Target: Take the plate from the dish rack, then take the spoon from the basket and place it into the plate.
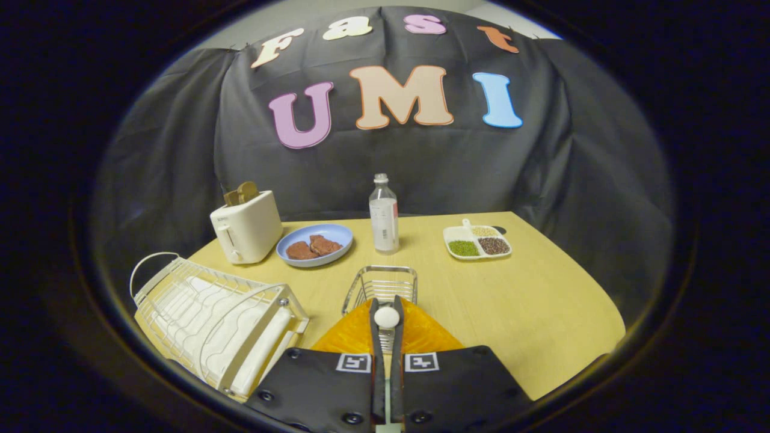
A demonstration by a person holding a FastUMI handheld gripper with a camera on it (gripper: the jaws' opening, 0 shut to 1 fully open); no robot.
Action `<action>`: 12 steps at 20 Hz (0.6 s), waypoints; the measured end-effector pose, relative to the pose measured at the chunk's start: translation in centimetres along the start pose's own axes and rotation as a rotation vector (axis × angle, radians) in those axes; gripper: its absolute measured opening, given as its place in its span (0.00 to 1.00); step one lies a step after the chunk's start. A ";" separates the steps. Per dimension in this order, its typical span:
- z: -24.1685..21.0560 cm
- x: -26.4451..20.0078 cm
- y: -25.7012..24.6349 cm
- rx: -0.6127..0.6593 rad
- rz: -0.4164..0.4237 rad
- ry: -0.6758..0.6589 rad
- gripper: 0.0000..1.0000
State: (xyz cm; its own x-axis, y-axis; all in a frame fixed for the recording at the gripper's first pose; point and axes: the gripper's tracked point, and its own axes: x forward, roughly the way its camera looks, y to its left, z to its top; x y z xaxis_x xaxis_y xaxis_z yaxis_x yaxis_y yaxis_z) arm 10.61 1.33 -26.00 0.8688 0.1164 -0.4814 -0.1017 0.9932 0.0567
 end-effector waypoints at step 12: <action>4.2 -7.9 -1.6 0.052 -0.067 -0.038 0.06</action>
State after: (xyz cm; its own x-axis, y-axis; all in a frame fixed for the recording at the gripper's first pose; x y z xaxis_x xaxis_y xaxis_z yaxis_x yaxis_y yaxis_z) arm 5.95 -1.18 -18.61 0.8904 0.0482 -0.4525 -0.0181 0.9973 0.0707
